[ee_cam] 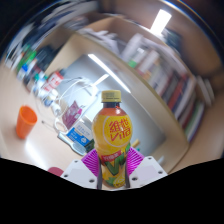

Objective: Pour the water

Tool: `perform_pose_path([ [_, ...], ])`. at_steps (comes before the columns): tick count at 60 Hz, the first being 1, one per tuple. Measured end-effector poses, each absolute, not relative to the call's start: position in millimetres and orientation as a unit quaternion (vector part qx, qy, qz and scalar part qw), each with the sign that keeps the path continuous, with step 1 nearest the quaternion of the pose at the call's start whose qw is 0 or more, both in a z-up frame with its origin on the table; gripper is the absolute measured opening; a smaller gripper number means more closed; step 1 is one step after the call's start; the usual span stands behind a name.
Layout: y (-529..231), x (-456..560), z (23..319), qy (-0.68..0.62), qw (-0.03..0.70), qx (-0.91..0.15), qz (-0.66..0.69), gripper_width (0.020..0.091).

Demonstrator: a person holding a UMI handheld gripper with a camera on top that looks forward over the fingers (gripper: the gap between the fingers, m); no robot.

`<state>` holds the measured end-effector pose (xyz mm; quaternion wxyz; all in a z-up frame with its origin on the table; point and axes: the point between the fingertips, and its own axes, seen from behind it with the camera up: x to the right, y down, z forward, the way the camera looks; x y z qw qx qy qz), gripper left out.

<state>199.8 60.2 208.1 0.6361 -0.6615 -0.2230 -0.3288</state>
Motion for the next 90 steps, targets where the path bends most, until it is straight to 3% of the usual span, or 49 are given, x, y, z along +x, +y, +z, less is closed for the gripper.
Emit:
perform_pose_path([
  [10,97.5,123.2,215.2,-0.476,0.489,-0.495,-0.537,0.0308],
  [20,114.2,90.9,208.4,-0.589,0.357,-0.355,-0.633,0.0312],
  [29,119.1,76.0,209.2,-0.629,0.305,-0.288,-0.655,0.0313],
  [44,118.9,72.0,205.0,-0.638,0.29,-0.279,-0.656,0.0313],
  [51,117.9,78.3,214.7,-0.619,0.324,-0.31,-0.645,0.0314],
  [57,114.3,98.3,236.2,-0.517,0.451,-0.443,-0.578,0.0313],
  [62,105.8,127.5,241.3,-0.373,0.566,-0.586,-0.444,0.0314],
  [66,100.1,141.0,222.3,-0.235,0.633,-0.68,-0.286,0.0317],
  [69,93.0,138.8,191.7,-0.13,0.665,-0.72,-0.151,0.0315],
  [73,85.7,146.7,177.1,-0.054,0.66,-0.749,-0.023,0.0316],
  [75,84.0,156.2,172.7,-0.034,0.659,-0.751,0.003,0.0316],
  [77,79.3,146.1,144.0,-0.006,0.671,-0.741,0.013,0.0317],
  [90,84.2,168.4,94.2,0.01,0.642,-0.765,0.052,0.0332],
])
